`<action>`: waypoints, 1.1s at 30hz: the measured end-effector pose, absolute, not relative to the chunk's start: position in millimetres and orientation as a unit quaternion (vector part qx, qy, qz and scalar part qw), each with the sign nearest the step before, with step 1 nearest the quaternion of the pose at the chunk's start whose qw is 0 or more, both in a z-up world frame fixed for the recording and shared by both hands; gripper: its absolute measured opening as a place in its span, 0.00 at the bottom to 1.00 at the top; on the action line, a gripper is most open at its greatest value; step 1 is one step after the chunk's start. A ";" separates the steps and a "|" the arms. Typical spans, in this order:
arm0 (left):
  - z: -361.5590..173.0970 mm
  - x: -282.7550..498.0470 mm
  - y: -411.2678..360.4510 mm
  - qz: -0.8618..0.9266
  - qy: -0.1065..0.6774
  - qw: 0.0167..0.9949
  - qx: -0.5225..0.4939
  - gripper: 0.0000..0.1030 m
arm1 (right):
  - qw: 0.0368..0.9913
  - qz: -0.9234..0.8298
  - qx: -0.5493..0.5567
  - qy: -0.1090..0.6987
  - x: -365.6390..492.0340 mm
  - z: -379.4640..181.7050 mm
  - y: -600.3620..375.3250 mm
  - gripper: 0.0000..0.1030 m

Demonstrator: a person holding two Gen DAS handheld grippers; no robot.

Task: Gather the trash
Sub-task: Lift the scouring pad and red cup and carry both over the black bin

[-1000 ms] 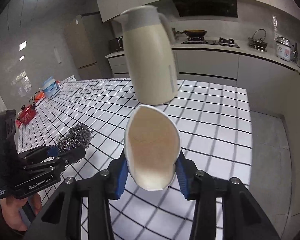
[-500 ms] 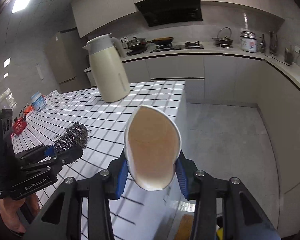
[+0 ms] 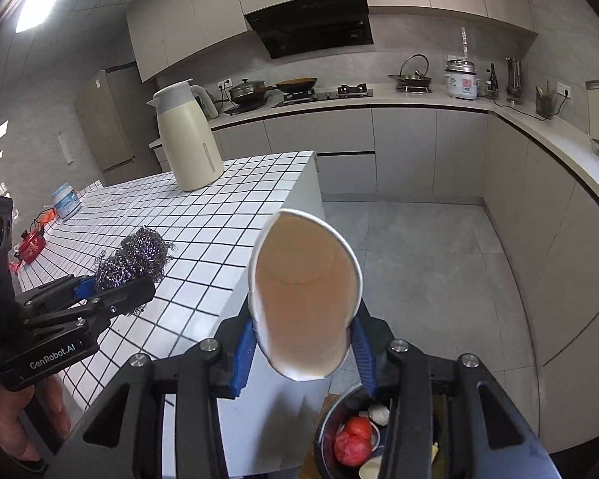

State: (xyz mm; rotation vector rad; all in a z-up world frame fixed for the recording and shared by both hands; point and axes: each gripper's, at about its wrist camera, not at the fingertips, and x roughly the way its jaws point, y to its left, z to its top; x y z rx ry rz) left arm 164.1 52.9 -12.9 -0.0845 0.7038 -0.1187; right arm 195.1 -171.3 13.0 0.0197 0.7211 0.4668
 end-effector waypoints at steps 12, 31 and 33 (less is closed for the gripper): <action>-28.1 136.3 -8.0 -0.057 0.358 0.931 -0.041 0.41 | 0.905 0.224 0.007 0.361 154.4 -2.9 -233.5 0.44; -119.9 152.8 -84.3 -0.127 0.462 0.877 -0.035 0.41 | 0.876 0.157 0.009 0.455 142.1 -98.3 -315.0 0.45; -129.6 156.4 -90.2 -0.131 0.472 0.871 -0.037 0.41 | 0.871 0.153 0.007 0.467 142.8 -111.9 -319.2 0.45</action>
